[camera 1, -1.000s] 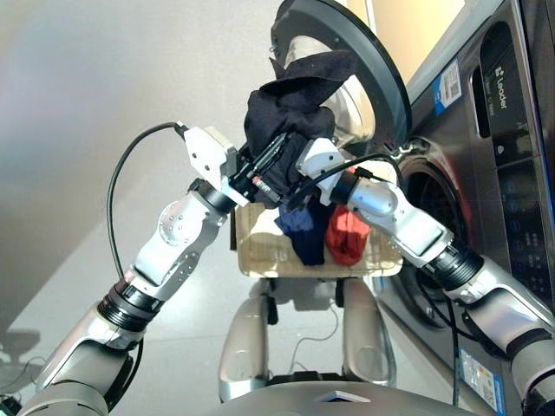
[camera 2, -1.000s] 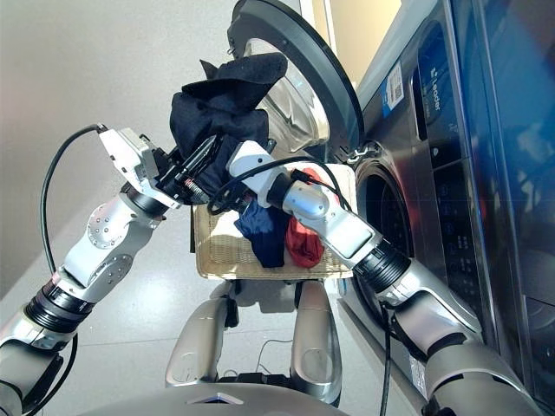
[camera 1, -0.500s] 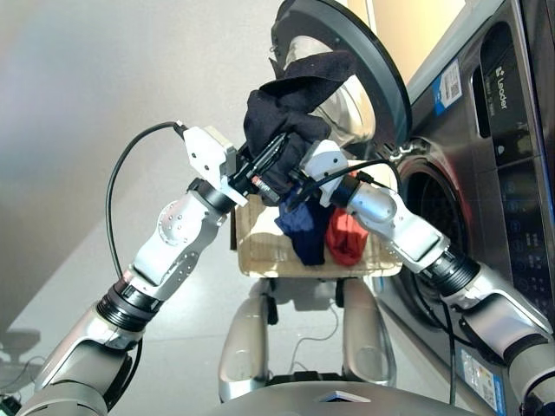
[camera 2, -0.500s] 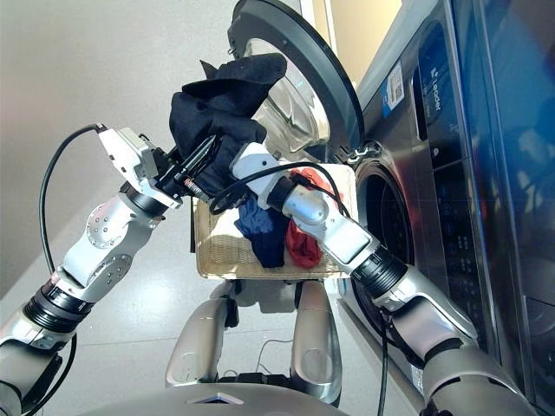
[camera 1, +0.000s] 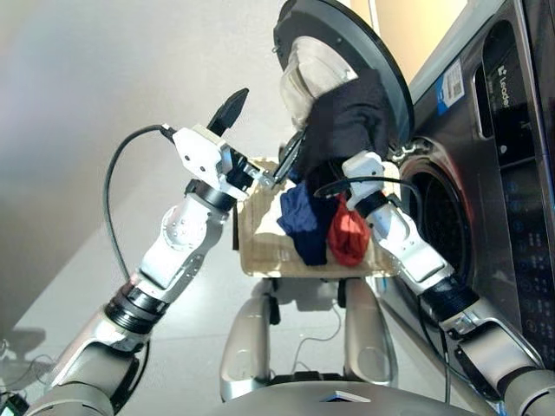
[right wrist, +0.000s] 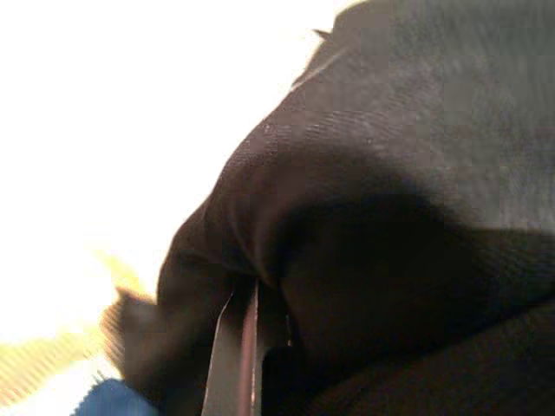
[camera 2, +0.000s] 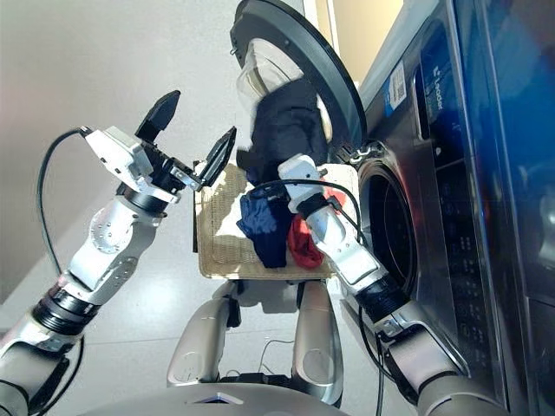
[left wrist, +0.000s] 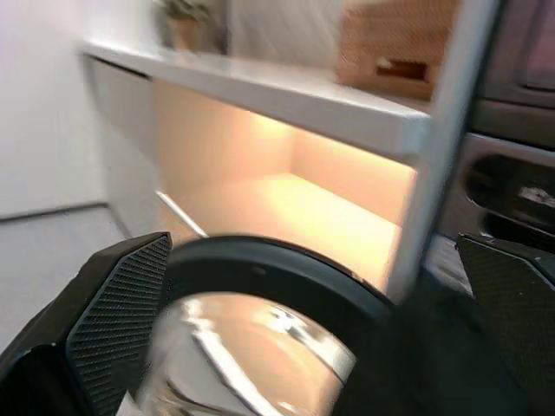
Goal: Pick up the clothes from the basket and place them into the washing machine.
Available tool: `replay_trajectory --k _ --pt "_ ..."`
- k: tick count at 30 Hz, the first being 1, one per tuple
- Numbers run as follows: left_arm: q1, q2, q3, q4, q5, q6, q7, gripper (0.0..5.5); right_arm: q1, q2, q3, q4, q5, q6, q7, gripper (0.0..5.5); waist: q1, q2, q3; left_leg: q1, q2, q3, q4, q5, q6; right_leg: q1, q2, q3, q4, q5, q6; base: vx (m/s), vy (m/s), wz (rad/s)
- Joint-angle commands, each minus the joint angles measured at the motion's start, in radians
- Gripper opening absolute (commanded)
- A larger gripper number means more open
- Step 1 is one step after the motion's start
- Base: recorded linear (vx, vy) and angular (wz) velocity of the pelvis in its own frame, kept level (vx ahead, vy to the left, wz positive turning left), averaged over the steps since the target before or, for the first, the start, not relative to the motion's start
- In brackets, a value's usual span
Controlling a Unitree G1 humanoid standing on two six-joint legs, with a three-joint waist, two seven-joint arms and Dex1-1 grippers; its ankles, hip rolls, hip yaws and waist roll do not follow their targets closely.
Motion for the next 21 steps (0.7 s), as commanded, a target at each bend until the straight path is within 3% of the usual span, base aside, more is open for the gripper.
replay_trajectory --k 1,7,12,21 --pt "-0.001 -0.036 0.044 -0.041 0.087 -0.113 0.084 5.5 0.004 0.047 -0.016 -0.006 -0.063 -0.148 -0.059 0.0 -0.012 -0.047 -0.04 -0.006 -0.027 -0.037 0.078 -0.067 -0.001 0.083 -0.001 0.043 -0.22 0.156 0.076 0.0 0.0 0.0" --pt "-0.003 -0.08 0.053 -0.034 0.14 -0.13 0.193 5.5 0.091 0.064 -0.02 0.177 -0.109 -0.172 -0.138 0.0 -0.018 -0.058 -0.034 -0.028 -0.024 -0.047 0.113 -0.081 -0.001 0.071 0.003 0.041 -0.194 0.143 0.071 0.0 0.0 0.0" --pt "-0.014 -0.138 0.049 -0.027 0.147 -0.139 0.282 5.5 0.116 0.142 -0.063 0.373 -0.065 -0.177 -0.218 0.0 -0.02 -0.062 -0.026 -0.056 -0.02 -0.054 0.159 -0.098 0.001 0.054 0.009 0.046 -0.163 0.13 0.064 0.0 0.0 0.0" --pt "-0.03 -0.191 0.014 -0.012 0.127 -0.139 0.339 5.5 0.059 0.211 -0.174 0.636 0.002 -0.159 -0.381 0.0 -0.014 -0.061 -0.007 -0.132 -0.018 -0.062 0.242 -0.128 0.001 -0.017 0.025 0.051 -0.091 0.106 0.052 0.0 0.0 0.0"
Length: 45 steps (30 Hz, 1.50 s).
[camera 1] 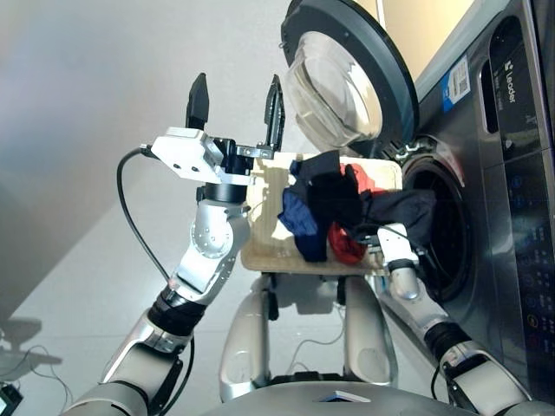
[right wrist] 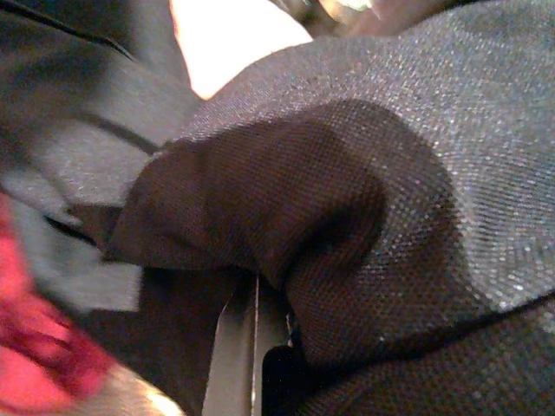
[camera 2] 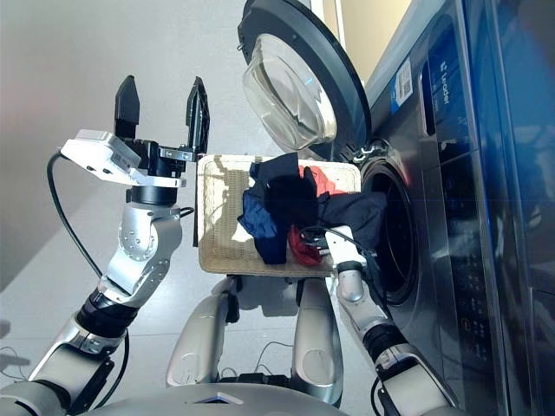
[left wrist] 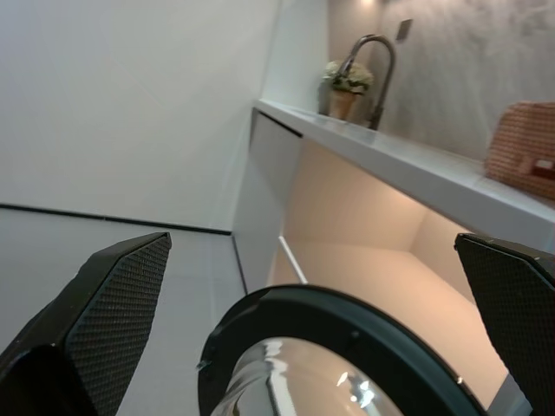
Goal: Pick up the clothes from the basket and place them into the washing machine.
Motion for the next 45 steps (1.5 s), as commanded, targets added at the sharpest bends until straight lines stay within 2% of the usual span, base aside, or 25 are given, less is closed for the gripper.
replay_trajectory --k 1,5,12,18,21,22,29,33,38,40,41,45 --pt "-0.028 0.007 -0.009 -0.037 0.008 -0.078 0.009 5.5 -0.044 0.029 -0.049 0.001 0.066 -0.045 -0.097 0.0 0.013 -0.039 -0.006 -0.043 -0.017 -0.02 0.15 -0.117 0.0 0.043 0.022 0.047 -0.16 0.131 0.048 0.0 0.0 0.0" --pt "-0.028 -0.001 -0.037 -0.035 -0.005 -0.073 0.007 5.5 -0.097 0.026 -0.114 0.074 0.116 -0.039 -0.157 0.0 0.023 -0.022 0.012 -0.084 -0.02 -0.024 0.177 -0.122 0.002 0.002 0.023 0.049 -0.131 0.125 0.046 0.0 0.0 0.0" --pt "-0.041 -0.013 -0.09 -0.006 -0.007 -0.064 0.011 5.5 -0.223 -0.046 -0.209 0.131 0.176 -0.049 -0.27 0.0 0.045 0.02 0.05 -0.196 -0.027 -0.025 0.244 -0.132 0.006 -0.104 0.022 0.057 -0.069 0.114 0.039 -0.007 -0.001 0.003" --pt "-0.005 0.006 -0.142 0.036 -0.048 -0.052 -0.037 5.5 -0.345 -0.187 -0.291 0.16 0.21 -0.058 -0.356 0.0 0.061 0.066 0.088 -0.31 -0.028 -0.024 0.304 -0.141 0.006 -0.228 0.024 0.07 -0.004 0.106 0.036 -0.018 0.001 0.007" --pt "0.0 0.011 -0.143 0.042 -0.054 -0.049 -0.048 5.5 -0.373 -0.233 -0.31 0.165 0.216 -0.058 -0.376 0.0 0.063 0.077 0.097 -0.349 -0.026 -0.022 0.332 -0.153 0.006 -0.271 0.027 0.077 0.028 0.094 0.035 0.0 0.0 0.0" --pt "0.006 0.02 -0.14 0.028 -0.062 -0.051 -0.055 5.5 -0.402 -0.277 -0.325 0.167 0.224 -0.059 -0.389 0.0 0.066 0.084 0.104 -0.379 -0.026 -0.022 0.349 -0.156 0.005 -0.304 0.024 0.081 0.049 0.092 0.035 0.0 0.0 0.0" --pt "0.009 0.041 -0.124 0.003 -0.066 -0.049 -0.052 5.5 -0.495 -0.414 -0.349 0.194 0.275 -0.066 -0.403 0.0 0.072 0.098 0.114 -0.46 -0.024 -0.016 0.399 -0.17 -0.001 -0.392 0.024 0.092 0.103 0.082 0.033 0.0 0.0 0.0" --pt "0.002 0.045 -0.113 -0.006 -0.06 -0.049 -0.041 5.5 -0.525 -0.469 -0.366 0.193 0.314 -0.082 -0.414 0.0 0.068 0.094 0.121 -0.477 -0.02 -0.01 0.41 -0.172 -0.004 -0.414 0.024 0.095 0.113 0.084 0.033 0.0 0.0 0.0" --pt "0.001 0.055 -0.101 -0.016 -0.061 -0.044 -0.027 5.5 -0.555 -0.531 -0.442 0.18 0.418 -0.153 -0.458 0.0 0.058 0.082 0.122 -0.48 -0.023 -0.011 0.405 -0.179 -0.003 -0.419 0.027 0.094 0.11 0.082 0.034 0.0 0.0 0.0" --pt "-0.003 0.06 -0.091 -0.021 -0.063 -0.044 -0.017 5.5 -0.56 -0.551 -0.495 0.156 0.455 -0.205 -0.51 0.0 0.051 0.076 0.121 -0.485 -0.024 -0.011 0.397 -0.171 -0.003 -0.424 0.026 0.094 0.101 0.091 0.035 0.0 0.0 0.0" --pt "-0.001 0.062 -0.088 -0.024 -0.068 -0.044 -0.012 5.5 -0.572 -0.565 -0.533 0.177 0.496 -0.219 -0.537 0.0 0.048 0.075 0.118 -0.482 -0.024 -0.015 0.4 -0.182 -0.005 -0.422 0.027 0.095 0.105 0.081 0.036 0.0 0.0 0.0" --pt "-0.006 0.086 -0.084 -0.042 -0.08 -0.044 -0.005 5.5 -0.615 -0.633 -0.563 0.268 0.632 -0.216 -0.526 0.0 0.047 0.07 0.106 -0.49 -0.027 -0.016 0.393 -0.177 -0.005 -0.429 0.025 0.094 0.095 0.09 0.037 0.0 0.0 0.0"
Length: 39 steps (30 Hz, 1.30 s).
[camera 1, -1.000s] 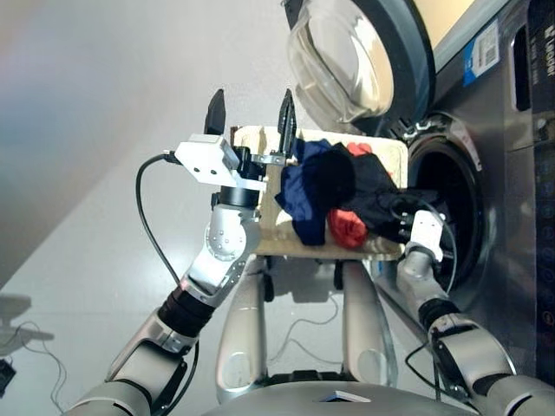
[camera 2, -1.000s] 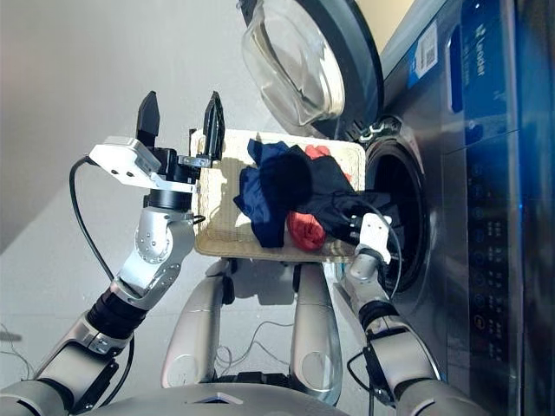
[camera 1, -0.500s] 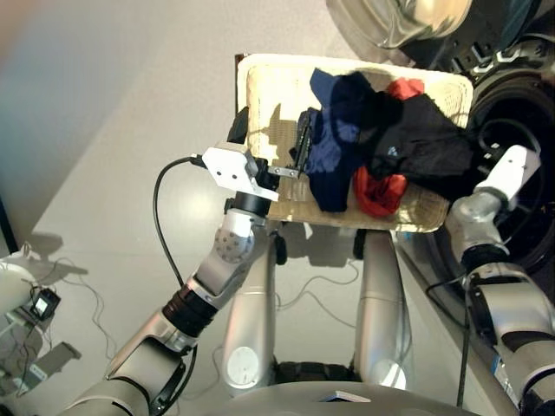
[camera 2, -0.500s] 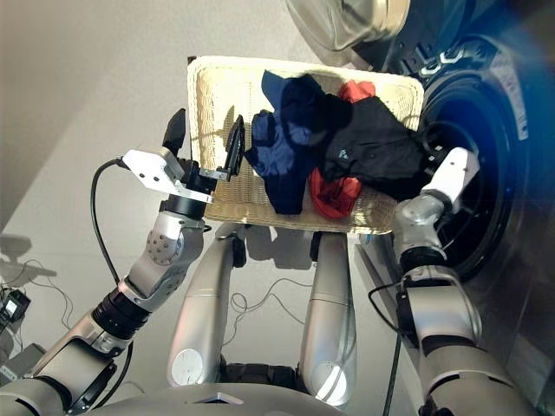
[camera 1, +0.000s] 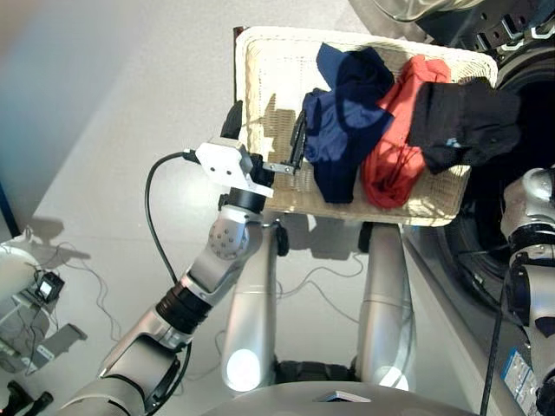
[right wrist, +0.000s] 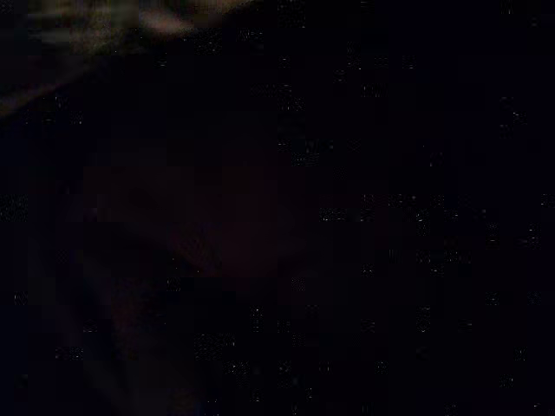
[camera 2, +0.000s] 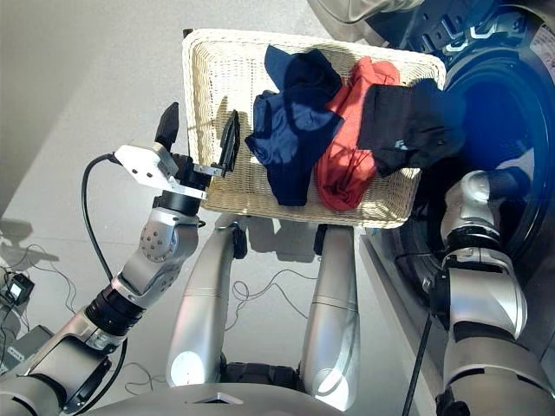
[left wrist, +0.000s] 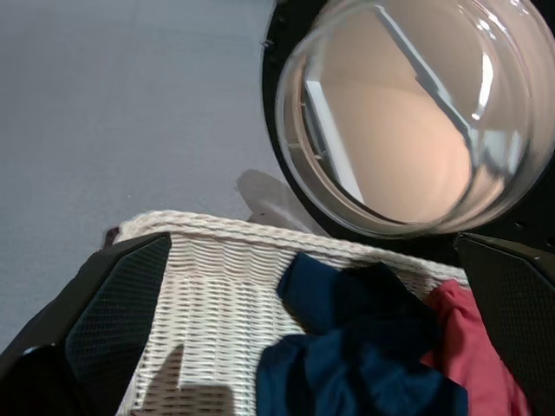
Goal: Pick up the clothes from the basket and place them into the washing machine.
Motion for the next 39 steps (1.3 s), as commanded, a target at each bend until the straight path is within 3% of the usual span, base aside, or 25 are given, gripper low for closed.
replay_trajectory --k 1,7,17,18,19,25,30,32,39 --pt "0.018 0.024 0.057 -0.123 -0.011 -0.053 0.012 5.5 -0.008 -0.244 -0.009 0.053 0.145 -0.061 -0.061 0.0 -0.036 0.005 -0.036 0.001 -0.007 -0.012 0.146 -0.164 -0.009 0.048 0.026 0.019 -0.108 0.077 0.049 0.0 0.0 0.0" --pt "0.032 0.061 0.069 -0.156 -0.026 -0.055 0.022 5.5 0.001 -0.268 -0.053 0.134 0.279 -0.073 -0.058 0.0 -0.041 -0.001 -0.051 -0.008 -0.009 -0.012 0.148 -0.166 -0.007 0.042 0.026 0.027 -0.111 0.084 0.05 0.0 0.0 0.0" --pt "0.021 0.066 0.06 -0.164 -0.047 -0.053 0.036 5.5 -0.022 -0.225 -0.023 0.17 0.321 -0.038 -0.054 0.0 -0.04 -0.007 -0.054 -0.006 -0.009 -0.004 0.152 -0.169 -0.002 0.047 0.022 0.033 -0.113 0.086 0.048 0.0 0.0 0.0" --pt "0.021 0.067 0.059 -0.165 -0.048 -0.052 0.036 5.5 -0.023 -0.221 -0.015 0.175 0.325 -0.03 -0.047 0.97 -0.039 -0.008 -0.053 -0.004 -0.009 -0.004 0.152 -0.168 -0.002 0.049 0.022 0.034 -0.114 0.088 0.048 0.0 0.0 0.0" --pt "0.021 0.067 0.06 -0.165 -0.048 -0.052 0.036 5.5 -0.025 -0.222 -0.013 0.177 0.327 -0.029 -0.045 5.5 -0.04 -0.008 -0.052 -0.004 -0.009 -0.004 0.151 -0.168 -0.002 0.05 0.022 0.034 -0.115 0.088 0.048 0.0 0.0 0.0" --pt "0.008 0.04 0.056 -0.143 -0.059 -0.043 0.046 5.5 -0.036 -0.139 0.03 0.158 0.349 -0.014 0.013 5.5 -0.039 -0.013 -0.041 0.013 -0.009 0.004 0.14 -0.164 0.001 0.065 0.023 0.033 -0.124 0.096 0.047 0.0 0.0 0.0" --pt "0.004 0.022 0.058 -0.127 -0.065 -0.042 0.055 5.5 -0.045 -0.067 0.046 0.107 0.351 -0.042 0.017 5.5 -0.043 -0.017 -0.032 0.028 -0.01 0.007 0.134 -0.163 0.003 0.078 0.026 0.036 -0.134 0.099 0.045 0.0 0.0 0.0" --pt "-0.002 0.004 0.06 -0.116 -0.067 -0.041 0.064 5.5 -0.037 0.011 0.068 0.035 0.33 -0.067 0.023 5.5 -0.044 -0.018 -0.024 0.034 -0.009 0.011 0.131 -0.161 0.003 0.084 0.028 0.035 -0.14 0.102 0.043 0.0 0.0 0.0" --pt "-0.006 -0.037 0.079 -0.086 -0.032 -0.049 0.095 5.5 0.091 0.235 0.156 -0.317 0.061 -0.091 -0.041 5.5 -0.062 -0.031 -0.007 0.052 -0.008 0.018 0.119 -0.152 0.009 0.098 0.033 0.037 -0.152 0.107 0.039 0.0 0.0 0.0"
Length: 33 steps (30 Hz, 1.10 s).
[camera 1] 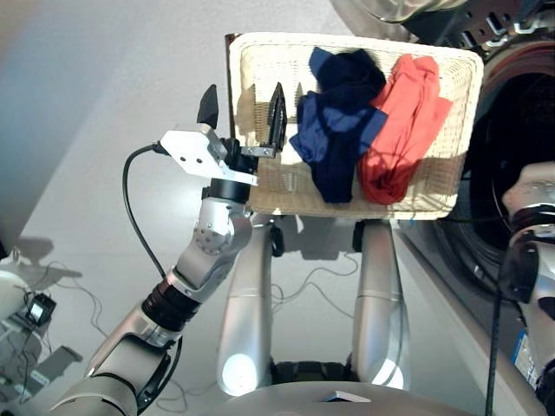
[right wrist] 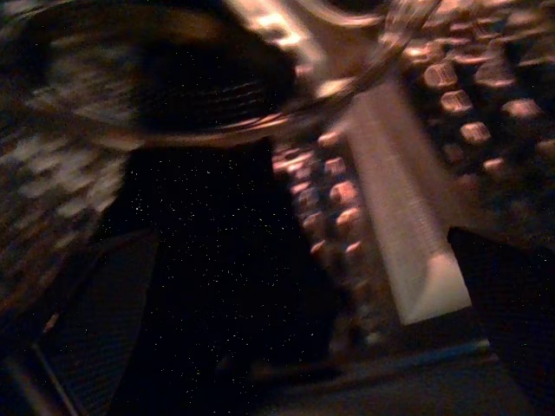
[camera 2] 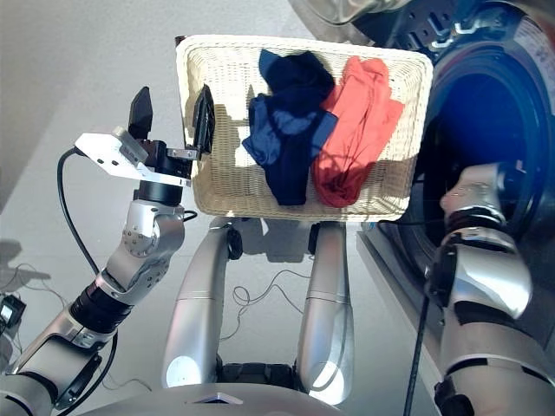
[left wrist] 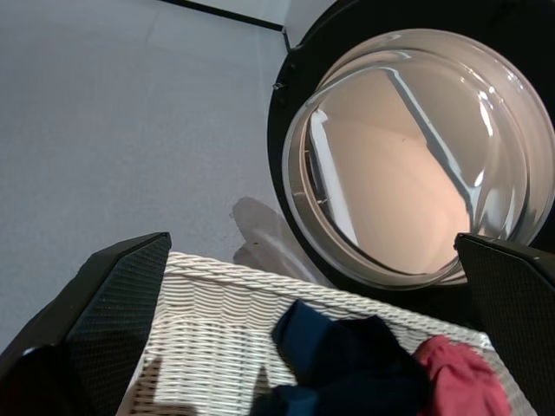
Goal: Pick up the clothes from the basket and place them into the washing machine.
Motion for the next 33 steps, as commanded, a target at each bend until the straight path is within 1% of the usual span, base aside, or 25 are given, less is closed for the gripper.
replay_trajectory --k 1,2,5,6,7,8,10,11,13,15,17,21,22,24,26,29,31,33 --pt "0.005 -0.033 0.044 -0.031 0.052 -0.05 0.02 5.5 0.095 0.054 0.098 -0.2 -0.24 -0.065 -0.035 5.5 0.004 -0.003 -0.015 0.032 0.002 -0.016 0.069 -0.118 -0.029 0.057 0.039 -0.003 -0.114 0.077 0.002 0.0 0.0 0.0" --pt "0.007 -0.035 0.047 -0.026 0.06 -0.053 0.024 5.5 0.118 0.079 0.102 -0.244 -0.271 -0.065 -0.042 5.5 0.001 -0.005 -0.015 0.035 0.003 -0.017 0.068 -0.117 -0.029 0.058 0.04 -0.002 -0.114 0.077 0.001 0.0 0.0 0.0" --pt "0.006 -0.047 0.047 0.006 0.077 -0.055 0.033 5.5 0.188 0.151 0.172 -0.377 -0.386 -0.041 -0.013 5.5 -0.004 -0.014 -0.015 0.041 0.005 -0.011 0.071 -0.117 -0.027 0.061 0.042 -0.002 -0.114 0.078 -0.001 0.0 0.0 0.0" --pt "0.007 -0.047 0.047 0.007 0.077 -0.056 0.033 5.5 0.191 0.153 0.173 -0.381 -0.389 -0.039 -0.016 5.5 -0.005 -0.014 -0.015 0.042 0.005 -0.01 0.071 -0.117 -0.027 0.061 0.042 -0.002 -0.114 0.078 -0.001 0.0 0.0 0.0" --pt "0.0 -0.055 0.041 0.04 0.093 -0.052 0.035 5.5 0.241 0.181 0.219 -0.464 -0.456 -0.03 0.02 5.5 -0.012 -0.021 -0.015 0.044 0.006 -0.009 0.073 -0.117 -0.025 0.063 0.043 0.0 -0.113 0.08 0.0 0.0 0.0 0.0" --pt "0.0 -0.056 0.041 0.041 0.093 -0.053 0.035 5.5 0.244 0.183 0.219 -0.468 -0.46 -0.028 0.017 5.5 -0.012 -0.021 -0.015 0.045 0.006 -0.009 0.073 -0.117 -0.025 0.064 0.042 0.0 -0.113 0.079 0.0 0.0 0.0 0.0" --pt "-0.021 -0.064 0.031 0.09 0.11 -0.049 0.029 5.5 0.29 0.188 0.274 -0.537 -0.545 -0.007 0.07 5.5 -0.02 -0.026 -0.015 0.05 0.007 -0.007 0.07 -0.113 -0.024 0.067 0.045 0.002 -0.114 0.082 0.001 0.0 0.0 0.0" --pt "-0.036 -0.068 0.027 0.114 0.122 -0.048 0.027 5.5 0.309 0.187 0.292 -0.563 -0.556 -0.011 0.1 5.5 -0.024 -0.028 -0.015 0.052 0.007 -0.008 0.069 -0.111 -0.024 0.07 0.045 0.003 -0.116 0.082 0.002 0.0 0.0 0.0" --pt "-0.069 -0.093 0.015 0.195 0.132 -0.044 0.035 5.5 0.351 0.195 0.357 -0.651 -0.601 -0.01 0.155 5.5 -0.033 -0.037 -0.015 0.055 0.01 -0.009 0.066 -0.105 -0.024 0.074 0.047 0.004 -0.118 0.084 0.002 0.0 0.0 0.0" --pt "-0.093 -0.12 0.005 0.265 0.132 -0.037 0.032 5.5 0.372 0.179 0.391 -0.705 -0.648 -0.003 0.187 5.5 -0.04 -0.044 -0.015 0.059 0.012 -0.009 0.064 -0.102 -0.024 0.077 0.047 0.002 -0.118 0.086 0.002 0.0 0.0 0.0" --pt "-0.133 -0.138 -0.008 0.334 0.166 -0.026 0.039 5.5 0.373 0.166 0.427 -0.754 -0.682 -0.007 0.216 5.5 -0.047 -0.052 -0.015 0.06 0.015 -0.009 0.061 -0.099 -0.025 0.079 0.05 0.002 -0.121 0.088 0.003 0.0 0.0 0.0" --pt "-0.204 -0.164 -0.02 0.475 0.2 -0.002 0.042 5.5 0.375 0.155 0.485 -0.863 -0.717 -0.007 0.281 5.5 -0.064 -0.072 -0.015 0.05 0.022 -0.007 0.069 -0.095 -0.028 0.074 0.055 0.002 -0.121 0.093 0.005 0.0 0.0 0.0" --pt "-0.223 -0.172 -0.023 0.503 0.191 0.0 0.038 5.5 0.373 0.145 0.499 -0.891 -0.724 -0.005 0.298 5.5 -0.069 -0.077 -0.015 0.047 0.024 -0.007 0.071 -0.095 -0.028 0.071 0.056 0.003 -0.121 0.094 0.005 0.0 0.0 0.0" --pt "-0.267 -0.179 -0.033 0.569 0.194 0.019 0.03 5.5 0.362 0.132 0.529 -0.942 -0.733 -0.001 0.329 5.5 -0.078 -0.088 -0.015 0.04 0.03 -0.004 0.074 -0.094 -0.031 0.064 0.06 0.004 -0.123 0.099 0.006 0.0 0.0 0.0" --pt "-0.313 -0.2 -0.037 0.637 0.168 0.032 0.017 5.5 0.341 0.126 0.571 -0.991 -0.741 0.01 0.358 5.5 -0.088 -0.099 -0.015 0.034 0.035 0.0 0.074 -0.093 -0.033 0.057 0.063 0.008 -0.126 0.104 0.009 0.0 0.0 0.0" --pt "-0.378 -0.213 -0.044 0.705 0.154 0.05 0.007 5.5 0.296 0.098 0.64 -1.052 -0.75 0.042 0.425 5.5 -0.1 -0.116 -0.015 0.01 0.039 0.002 0.089 -0.093 -0.037 0.036 0.069 0.012 -0.121 0.111 0.011 0.0 0.0 0.0" --pt "-0.418 -0.245 -0.04 0.771 0.121 0.062 0.01 5.5 0.272 0.106 0.668 -1.08 -0.746 0.052 0.428 5.5 -0.107 -0.124 -0.015 -0.004 0.043 0.001 0.091 -0.092 -0.039 0.025 0.069 0.013 -0.12 0.111 0.011 0.0 0.0 0.0" --pt "-0.459 -0.268 -0.037 0.839 0.111 0.079 -0.001 5.5 0.245 0.129 0.691 -1.092 -0.737 0.057 0.439 5.5 -0.113 -0.128 -0.015 -0.018 0.047 0.001 0.095 -0.091 -0.042 0.011 0.071 0.014 -0.119 0.113 0.012 0.0 0.0 0.0"
